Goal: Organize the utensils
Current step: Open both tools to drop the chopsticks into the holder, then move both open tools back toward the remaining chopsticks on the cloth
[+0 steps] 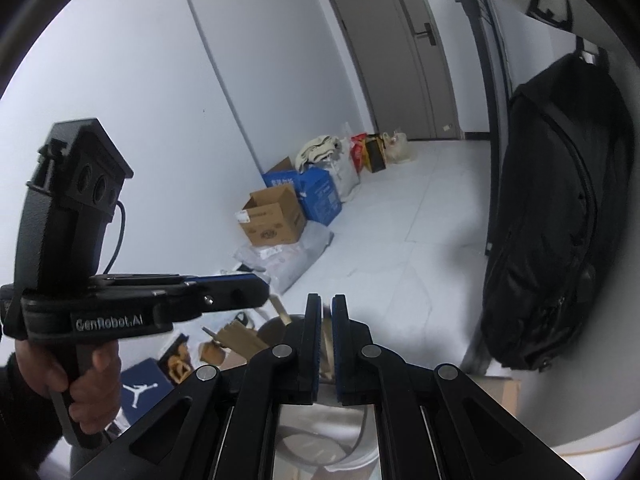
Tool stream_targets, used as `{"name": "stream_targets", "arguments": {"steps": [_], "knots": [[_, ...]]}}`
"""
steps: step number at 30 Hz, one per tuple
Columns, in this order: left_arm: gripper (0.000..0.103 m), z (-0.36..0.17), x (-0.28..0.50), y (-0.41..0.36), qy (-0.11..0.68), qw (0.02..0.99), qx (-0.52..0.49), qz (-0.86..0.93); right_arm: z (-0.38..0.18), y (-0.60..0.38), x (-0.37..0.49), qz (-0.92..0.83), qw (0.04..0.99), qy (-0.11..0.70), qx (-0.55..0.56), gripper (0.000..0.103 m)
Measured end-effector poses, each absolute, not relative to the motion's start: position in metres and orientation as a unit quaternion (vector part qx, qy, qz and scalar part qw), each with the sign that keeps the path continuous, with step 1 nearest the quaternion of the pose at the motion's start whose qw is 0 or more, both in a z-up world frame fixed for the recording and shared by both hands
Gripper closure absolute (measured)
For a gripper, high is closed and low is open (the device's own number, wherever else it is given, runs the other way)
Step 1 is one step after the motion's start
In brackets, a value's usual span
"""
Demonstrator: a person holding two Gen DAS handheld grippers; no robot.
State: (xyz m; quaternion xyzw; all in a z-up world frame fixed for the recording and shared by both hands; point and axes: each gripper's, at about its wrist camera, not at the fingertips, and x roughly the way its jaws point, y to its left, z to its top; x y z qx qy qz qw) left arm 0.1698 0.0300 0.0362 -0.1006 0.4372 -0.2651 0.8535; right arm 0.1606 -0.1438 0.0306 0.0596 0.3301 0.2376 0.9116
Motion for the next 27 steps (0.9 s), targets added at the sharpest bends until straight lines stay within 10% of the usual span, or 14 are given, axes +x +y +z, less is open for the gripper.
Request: {"name": "stream_targets", "arguments": {"steps": [2, 5, 27], "knots": [[0.080, 0.042, 0.165, 0.033, 0.423, 0.862, -0.106, -0.256, 0.033, -0.151, 0.157, 0.230, 0.915, 0.325, 0.070, 0.063], [0.061, 0.050, 0.153, 0.037, 0.402, 0.880, -0.103, -0.233, 0.039, -0.164, 0.147, 0.225, 0.919, 0.309, 0.093, 0.059], [0.021, 0.092, 0.054, 0.045, 0.277, 0.954, -0.051, -0.107, 0.080, -0.172, 0.057, 0.207, 0.942, 0.244, 0.105, 0.022]]}}
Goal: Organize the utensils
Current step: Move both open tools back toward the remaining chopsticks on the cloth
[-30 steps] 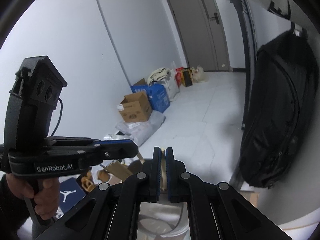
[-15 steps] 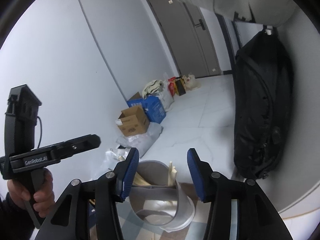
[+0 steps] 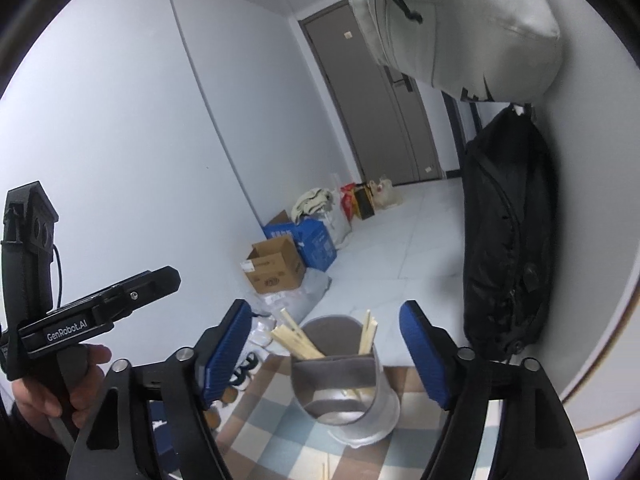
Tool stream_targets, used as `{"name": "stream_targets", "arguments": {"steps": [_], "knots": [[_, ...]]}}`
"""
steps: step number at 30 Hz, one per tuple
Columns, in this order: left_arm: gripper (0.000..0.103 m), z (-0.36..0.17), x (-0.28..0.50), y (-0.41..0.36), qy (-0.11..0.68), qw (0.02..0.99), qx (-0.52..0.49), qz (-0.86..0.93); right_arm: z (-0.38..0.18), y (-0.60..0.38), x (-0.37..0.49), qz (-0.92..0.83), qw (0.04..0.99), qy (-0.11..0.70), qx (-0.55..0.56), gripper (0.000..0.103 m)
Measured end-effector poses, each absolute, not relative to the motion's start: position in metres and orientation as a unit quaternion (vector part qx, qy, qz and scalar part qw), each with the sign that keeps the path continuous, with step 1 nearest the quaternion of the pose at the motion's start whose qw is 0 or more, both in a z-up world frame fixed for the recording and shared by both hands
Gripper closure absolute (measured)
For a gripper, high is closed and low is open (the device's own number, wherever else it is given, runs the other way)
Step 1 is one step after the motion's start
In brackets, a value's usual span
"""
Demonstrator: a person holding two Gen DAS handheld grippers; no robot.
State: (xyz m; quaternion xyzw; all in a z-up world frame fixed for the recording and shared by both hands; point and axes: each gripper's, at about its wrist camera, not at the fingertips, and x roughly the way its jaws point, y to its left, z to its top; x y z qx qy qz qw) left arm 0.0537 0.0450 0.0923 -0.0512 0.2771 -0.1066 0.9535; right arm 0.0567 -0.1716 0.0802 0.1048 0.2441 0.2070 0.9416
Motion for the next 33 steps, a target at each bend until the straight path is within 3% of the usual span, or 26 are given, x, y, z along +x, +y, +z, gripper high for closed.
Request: {"name": "stream_targets", "arguments": {"steps": [8, 15, 33], "knots": [[0.011, 0.084, 0.018, 0.046, 0.260, 0.959, -0.053, -0.101, 0.077, -0.168, 0.016, 0.205, 0.947, 0.230, 0.090, 0.012], [0.009, 0.063, -0.006, 0.046, 0.256, 0.960, -0.054, -0.100, 0.065, -0.167, -0.012, 0.196, 0.950, 0.232, 0.075, 0.004], [0.008, -0.020, -0.018, 0.065, 0.298, 0.948, -0.088, -0.063, -0.003, -0.160, -0.044, 0.176, 0.939, 0.292, 0.032, 0.004]]}}
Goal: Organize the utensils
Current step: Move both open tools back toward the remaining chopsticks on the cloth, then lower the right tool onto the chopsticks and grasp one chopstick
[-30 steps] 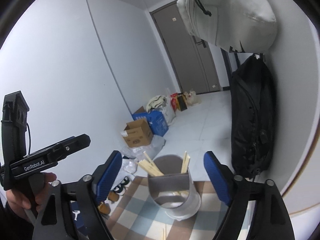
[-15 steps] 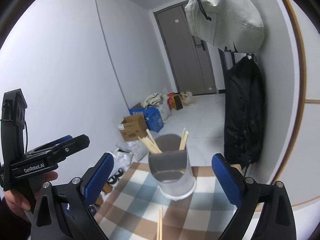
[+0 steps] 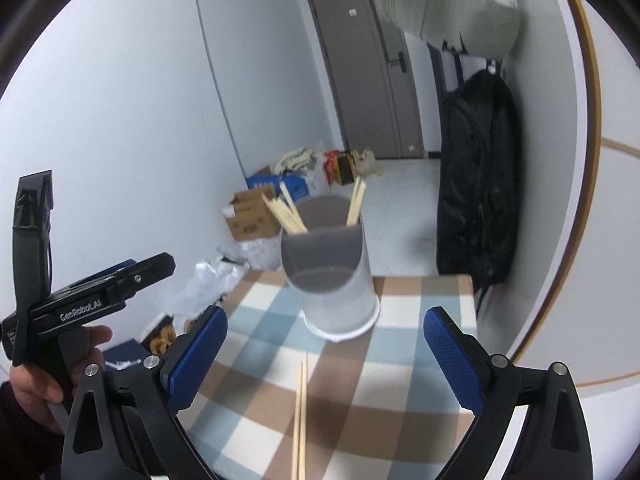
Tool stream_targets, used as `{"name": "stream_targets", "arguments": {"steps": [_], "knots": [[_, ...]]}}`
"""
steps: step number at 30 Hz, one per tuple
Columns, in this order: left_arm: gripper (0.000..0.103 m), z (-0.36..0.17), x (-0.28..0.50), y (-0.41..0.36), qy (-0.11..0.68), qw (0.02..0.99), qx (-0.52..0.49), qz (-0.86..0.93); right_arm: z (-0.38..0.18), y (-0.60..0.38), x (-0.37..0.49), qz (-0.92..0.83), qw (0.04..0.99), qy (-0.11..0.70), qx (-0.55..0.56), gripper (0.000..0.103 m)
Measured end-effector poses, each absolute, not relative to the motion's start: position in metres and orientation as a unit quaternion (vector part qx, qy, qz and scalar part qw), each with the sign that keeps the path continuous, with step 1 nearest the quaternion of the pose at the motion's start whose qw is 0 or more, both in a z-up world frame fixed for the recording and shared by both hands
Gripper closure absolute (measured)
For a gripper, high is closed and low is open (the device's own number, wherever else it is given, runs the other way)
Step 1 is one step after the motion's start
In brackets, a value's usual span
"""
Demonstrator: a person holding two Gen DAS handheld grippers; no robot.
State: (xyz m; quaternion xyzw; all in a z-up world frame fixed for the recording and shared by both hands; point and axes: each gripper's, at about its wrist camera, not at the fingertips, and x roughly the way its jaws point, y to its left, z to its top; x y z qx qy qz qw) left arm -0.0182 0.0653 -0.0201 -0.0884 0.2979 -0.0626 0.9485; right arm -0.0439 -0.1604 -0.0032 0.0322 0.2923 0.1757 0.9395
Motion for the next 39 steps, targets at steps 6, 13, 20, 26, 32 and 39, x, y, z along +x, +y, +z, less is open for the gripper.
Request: {"name": "stream_targets", "arguments": {"steps": [6, 13, 20, 26, 32, 39], "knots": [[0.008, -0.047, -0.016, 0.067, 0.323, 0.941, -0.088, -0.056, -0.031, -0.156, -0.035, 0.176, 0.923, 0.340, 0.030, 0.012], [0.008, -0.055, -0.009, 0.094, 0.336, 0.932, -0.128, -0.033, -0.066, -0.141, -0.014, 0.173, 0.899, 0.400, 0.029, 0.028], [0.008, -0.062, -0.003, 0.111, 0.359, 0.924, -0.130, -0.012, -0.105, -0.125, 0.012, 0.164, 0.868, 0.469, 0.019, 0.049], [0.008, -0.071, 0.002, 0.123, 0.377, 0.916, -0.139, -0.005, -0.135, -0.110, 0.032, 0.157, 0.840, 0.519, -0.008, 0.054], [0.008, -0.083, 0.009, 0.129, 0.403, 0.905, -0.137, -0.006, -0.143, -0.097, 0.049, 0.158, 0.826, 0.540, -0.025, 0.067], [0.008, -0.081, 0.006, 0.130, 0.401, 0.905, -0.142, -0.012, -0.152, -0.077, 0.055, 0.162, 0.816, 0.550, -0.074, 0.077]]}}
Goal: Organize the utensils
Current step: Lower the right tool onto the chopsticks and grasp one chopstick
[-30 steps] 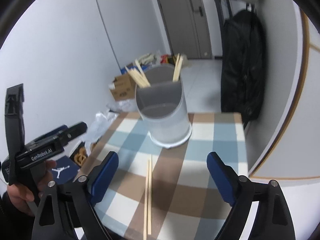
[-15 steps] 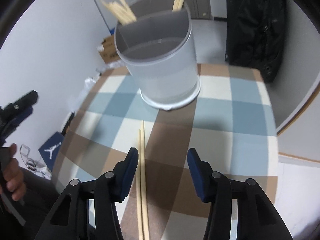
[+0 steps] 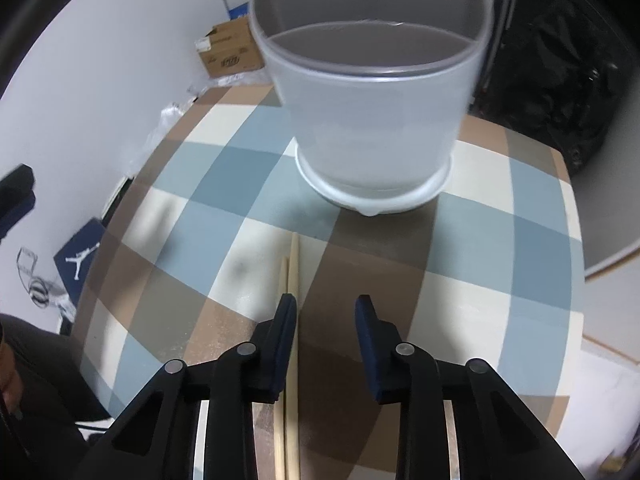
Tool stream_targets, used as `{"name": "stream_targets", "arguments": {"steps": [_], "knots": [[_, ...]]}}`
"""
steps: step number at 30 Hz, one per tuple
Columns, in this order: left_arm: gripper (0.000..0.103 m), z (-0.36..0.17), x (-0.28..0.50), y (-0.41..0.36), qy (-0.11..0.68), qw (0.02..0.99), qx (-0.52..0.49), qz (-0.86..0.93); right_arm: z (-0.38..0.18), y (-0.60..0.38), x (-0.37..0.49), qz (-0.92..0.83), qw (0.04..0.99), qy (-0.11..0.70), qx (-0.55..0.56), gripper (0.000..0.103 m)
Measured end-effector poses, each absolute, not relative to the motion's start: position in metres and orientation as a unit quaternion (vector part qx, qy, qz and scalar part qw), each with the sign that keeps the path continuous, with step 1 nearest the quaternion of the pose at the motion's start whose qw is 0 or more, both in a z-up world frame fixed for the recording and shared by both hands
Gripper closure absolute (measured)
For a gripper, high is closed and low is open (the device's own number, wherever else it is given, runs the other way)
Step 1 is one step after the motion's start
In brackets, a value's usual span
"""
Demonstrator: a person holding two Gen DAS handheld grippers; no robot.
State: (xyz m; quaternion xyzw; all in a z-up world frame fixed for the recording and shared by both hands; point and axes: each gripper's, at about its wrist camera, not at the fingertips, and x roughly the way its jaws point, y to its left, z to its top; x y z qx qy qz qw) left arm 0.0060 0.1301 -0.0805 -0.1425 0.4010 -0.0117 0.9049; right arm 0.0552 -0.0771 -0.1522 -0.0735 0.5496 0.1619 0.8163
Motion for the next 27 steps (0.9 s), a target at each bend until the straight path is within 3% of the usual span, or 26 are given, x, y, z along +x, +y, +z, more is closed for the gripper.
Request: {"name": "stream_targets", "arguments": {"steps": [4, 27], "knots": [[0.008, -0.082, 0.007, 0.130, 0.406, 0.903, -0.141, -0.015, -0.159, -0.075, 0.060, 0.153, 0.809, 0.561, -0.085, 0.082], [0.008, -0.089, 0.012, 0.130, 0.428, 0.891, -0.147, -0.021, -0.152, -0.053, 0.058, 0.165, 0.811, 0.548, -0.124, 0.083]]}}
